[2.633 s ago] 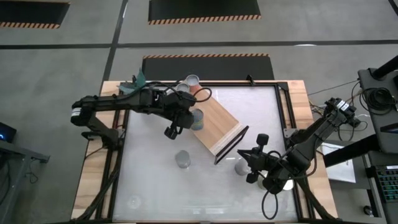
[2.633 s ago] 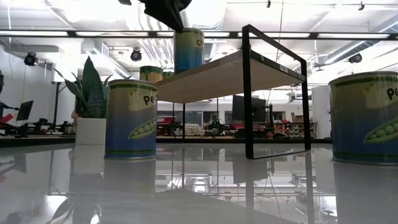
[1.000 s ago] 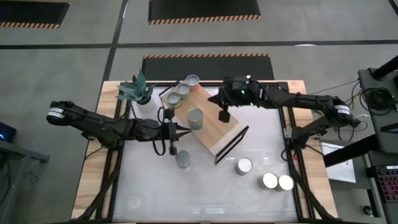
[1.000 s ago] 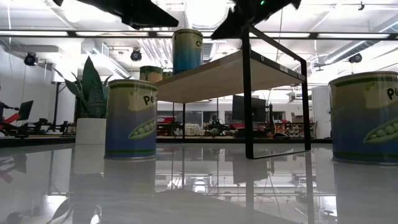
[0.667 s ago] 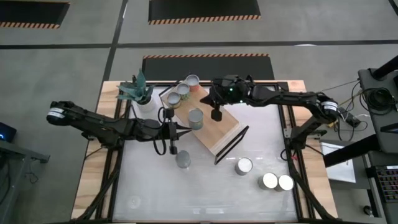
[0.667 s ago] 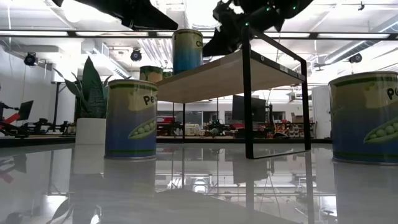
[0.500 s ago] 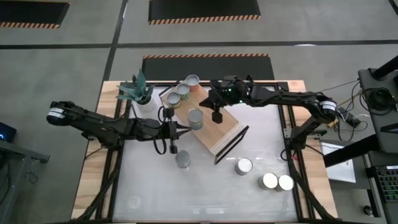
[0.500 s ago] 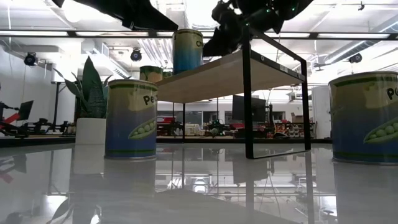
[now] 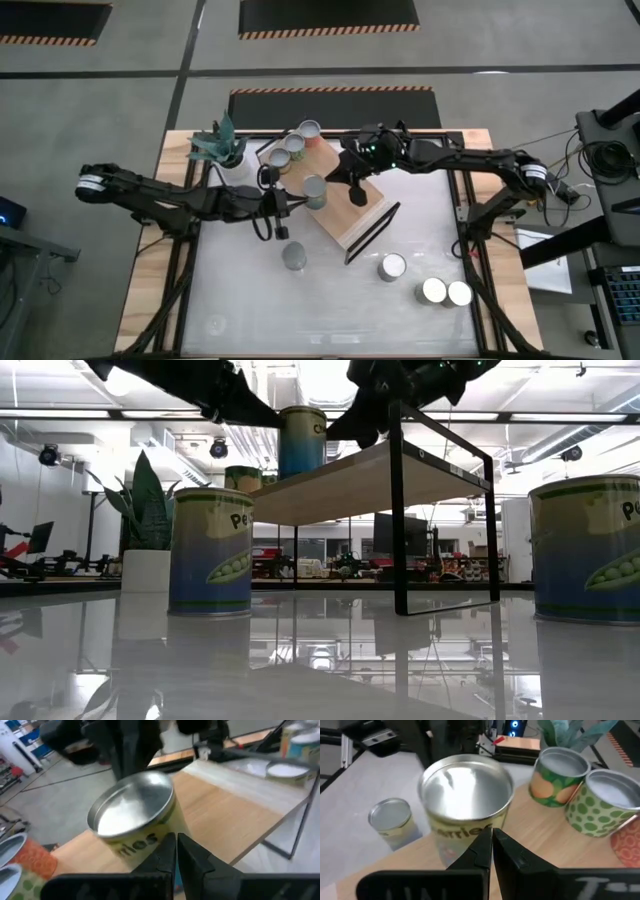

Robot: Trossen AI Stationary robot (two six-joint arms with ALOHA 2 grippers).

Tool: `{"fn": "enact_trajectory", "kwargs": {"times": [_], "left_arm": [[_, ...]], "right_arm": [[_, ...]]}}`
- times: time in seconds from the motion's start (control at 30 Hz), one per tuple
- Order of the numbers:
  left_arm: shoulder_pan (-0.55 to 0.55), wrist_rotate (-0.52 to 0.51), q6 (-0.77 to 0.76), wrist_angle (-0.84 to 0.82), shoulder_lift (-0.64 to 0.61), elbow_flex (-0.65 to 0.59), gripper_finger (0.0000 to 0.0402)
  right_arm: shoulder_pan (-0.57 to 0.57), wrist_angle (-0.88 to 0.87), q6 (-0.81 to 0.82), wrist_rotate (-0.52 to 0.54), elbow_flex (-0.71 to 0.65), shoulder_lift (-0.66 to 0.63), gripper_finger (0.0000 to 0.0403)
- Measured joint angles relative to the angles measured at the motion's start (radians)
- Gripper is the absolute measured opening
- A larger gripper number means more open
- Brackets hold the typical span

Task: Pick and place cans onto a shelf
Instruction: Put the canned cherries on the shelf

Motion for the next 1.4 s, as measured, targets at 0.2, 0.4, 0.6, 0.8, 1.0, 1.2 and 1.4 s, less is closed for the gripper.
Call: {"fn": "enact_trajectory", "kwargs": {"times": [0.2, 0.4, 0.6, 0.8, 1.0, 1.2, 1.4], "left_arm": [[0.001, -0.12, -0.004, -0.042, -0.003, 0.0, 0.0], [0.001, -0.164, -0.039, -0.09, -0.003, 0.008, 0.0], [-0.007, -0.066, -0.077, -0.167, -0.017, 0.023, 0.0], [-0.008, 0.087, -0.05, -0.096, 0.0, 0.023, 0.0], [-0.002, -0.024, -0.033, -0.079, 0.01, 0.023, 0.0], [0.0, -0.147, -0.048, -0.103, 0.009, 0.023, 0.0], [0.0, -0.216, -0.069, -0.171, 0.009, 0.023, 0.0]], "right_arm": [[0.025, -0.05, 0.0, -0.002, 0.0, -0.004, 0.0008], [0.058, -0.097, -0.012, -0.007, 0.0, -0.004, 0.0008], [0.057, -0.147, -0.012, 0.126, 0.01, -0.014, 0.0008], [0.056, -0.043, -0.021, 0.236, 0.01, 0.01, 0.0008], [0.067, -0.016, -0.037, 0.196, 0.01, 0.017, 0.0008], [0.087, -0.06, -0.019, 0.144, 0.01, 0.011, 0.0008], [0.117, -0.079, -0.018, 0.138, 0.01, 0.012, 0.0008]]}}
